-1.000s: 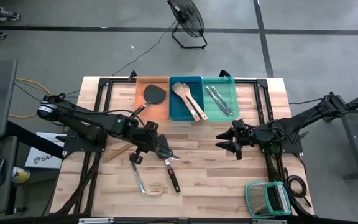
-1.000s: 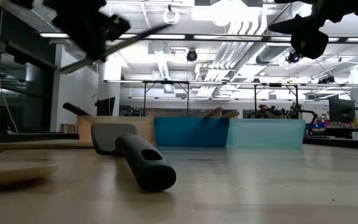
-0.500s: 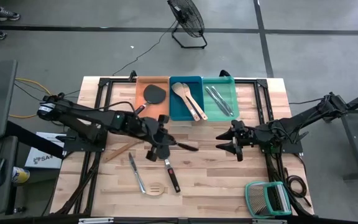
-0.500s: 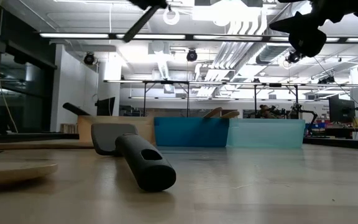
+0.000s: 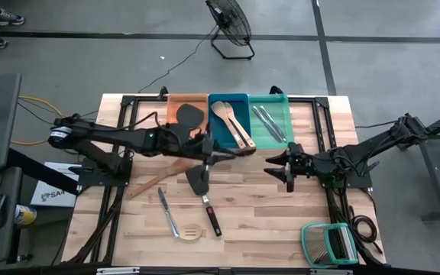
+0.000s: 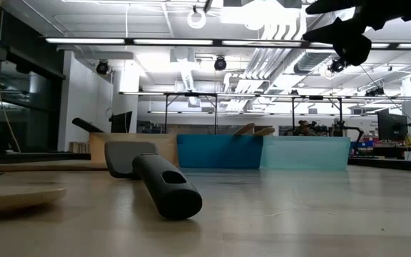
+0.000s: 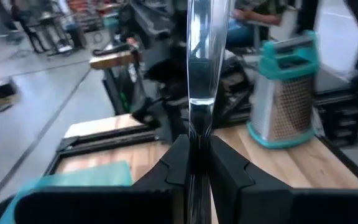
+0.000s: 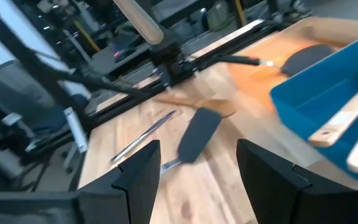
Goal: Pick & Place Kitchen Items
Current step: Put the silver knife into the green bin
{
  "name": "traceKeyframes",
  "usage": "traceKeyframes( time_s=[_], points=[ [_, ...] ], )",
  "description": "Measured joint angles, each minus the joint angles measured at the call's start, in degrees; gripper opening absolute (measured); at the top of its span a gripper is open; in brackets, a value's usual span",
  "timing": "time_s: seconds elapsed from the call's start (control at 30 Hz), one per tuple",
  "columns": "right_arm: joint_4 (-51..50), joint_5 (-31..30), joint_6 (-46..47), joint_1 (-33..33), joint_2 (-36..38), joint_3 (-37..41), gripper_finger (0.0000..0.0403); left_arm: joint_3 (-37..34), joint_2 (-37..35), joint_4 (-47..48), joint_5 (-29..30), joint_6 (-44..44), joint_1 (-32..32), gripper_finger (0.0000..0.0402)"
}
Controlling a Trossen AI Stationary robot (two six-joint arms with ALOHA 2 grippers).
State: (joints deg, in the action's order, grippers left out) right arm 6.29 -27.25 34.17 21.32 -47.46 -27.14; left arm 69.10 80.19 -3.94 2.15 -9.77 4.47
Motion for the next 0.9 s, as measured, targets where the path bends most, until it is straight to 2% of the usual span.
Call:
traceKeyframes(
  time_s=[0.07,0.17,0.3,0.43,0.63,0.7,0.83,0.9],
  points=[
    [0.39,-1.10,-0.36,0.00,0.02,0.00,0.0203,-0.18,0.27,-1.67,-0.34,0.75,-0.84,0.0029],
    [2.16,-1.27,-6.70,-0.07,-0.16,0.00,0.0203,0.01,1.85,-7.60,-1.63,1.61,-1.88,0.0029],
    [10.09,-1.36,-16.60,-0.82,-1.98,0.00,0.0203,0.01,4.35,-14.14,-2.85,3.14,-2.38,0.0029],
    [19.40,-1.43,-21.92,-3.51,-6.48,-0.02,0.0203,-0.07,7.08,-20.77,-3.53,5.27,-2.63,0.0029],
    [31.70,-0.76,-26.60,-6.83,-12.59,-0.02,0.0203,-0.20,8.70,-21.77,-3.75,7.08,-2.60,0.0029],
    [34.02,1.07,-27.81,-7.42,-13.67,-0.02,0.0203,-0.24,8.79,-22.13,-3.76,7.23,-2.60,0.0029],
    [38.85,8.48,-28.30,-8.99,-16.44,-0.04,0.0203,-0.07,8.98,-23.09,-3.29,7.31,-2.63,0.0029],
    [40.74,9.81,-28.28,-9.47,-17.83,-0.04,0.0203,-0.13,9.24,-22.67,-2.99,7.31,-2.63,0.0029]
  ],
)
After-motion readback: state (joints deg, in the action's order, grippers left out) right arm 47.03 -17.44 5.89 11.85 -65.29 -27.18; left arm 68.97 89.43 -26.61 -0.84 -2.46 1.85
